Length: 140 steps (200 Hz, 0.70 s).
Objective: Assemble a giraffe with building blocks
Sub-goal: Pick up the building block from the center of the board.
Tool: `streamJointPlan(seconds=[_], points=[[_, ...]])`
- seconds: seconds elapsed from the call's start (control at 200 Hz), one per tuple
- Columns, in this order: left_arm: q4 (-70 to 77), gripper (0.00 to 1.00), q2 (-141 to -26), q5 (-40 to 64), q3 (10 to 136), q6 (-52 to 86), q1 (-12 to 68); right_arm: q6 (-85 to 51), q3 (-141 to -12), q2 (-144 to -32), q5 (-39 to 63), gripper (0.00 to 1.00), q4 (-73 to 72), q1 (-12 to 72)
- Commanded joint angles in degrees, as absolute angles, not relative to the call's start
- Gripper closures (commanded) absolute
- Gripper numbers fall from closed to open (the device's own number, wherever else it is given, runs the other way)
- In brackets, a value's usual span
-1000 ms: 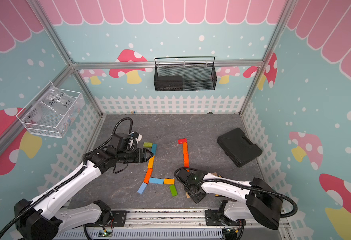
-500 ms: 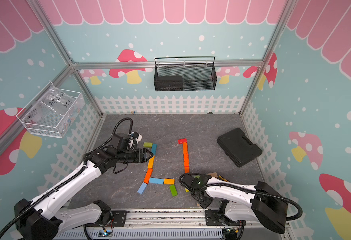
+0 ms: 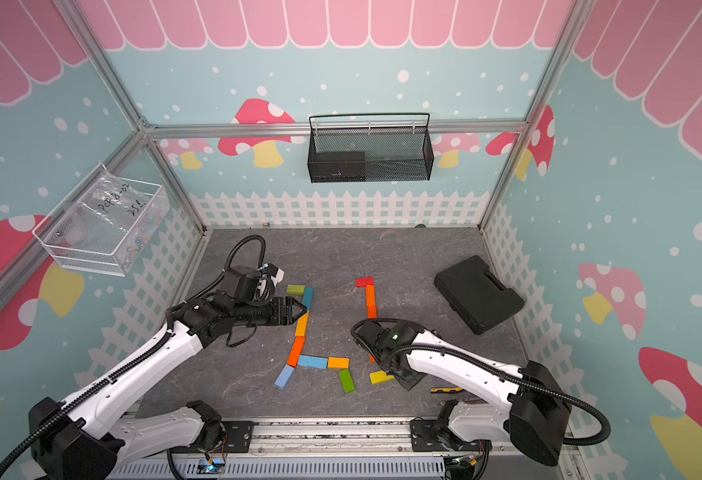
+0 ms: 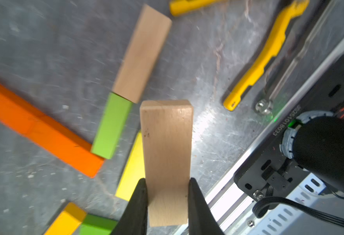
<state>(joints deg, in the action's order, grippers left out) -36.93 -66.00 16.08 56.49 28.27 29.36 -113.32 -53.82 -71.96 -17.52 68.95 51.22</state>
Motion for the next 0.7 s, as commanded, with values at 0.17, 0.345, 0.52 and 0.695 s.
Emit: streamJointPlan(seconds=[0.17,0.345,0.52,0.695], points=[[-35.9,0.22,-65.8,15.5,56.0,28.1,29.4,-90.8,-60.0,-69.6,-31.7,0.91,73.7,44.1],[-35.5,0.22,-66.5,16.1,56.2,28.2,29.4,-79.9,-55.8,-63.4,-29.0,0.9,65.3,38.9],[-35.6,0.22,-66.6,16.1,56.2,28.1,29.4,-80.0,-46.4,-60.6,-19.9,0.91,57.5,38.0],[-36.2,0.22,-66.8,16.9,56.1,27.9,29.4,-81.9,-39.6,-58.1,-14.1,0.93,54.1,38.0]])
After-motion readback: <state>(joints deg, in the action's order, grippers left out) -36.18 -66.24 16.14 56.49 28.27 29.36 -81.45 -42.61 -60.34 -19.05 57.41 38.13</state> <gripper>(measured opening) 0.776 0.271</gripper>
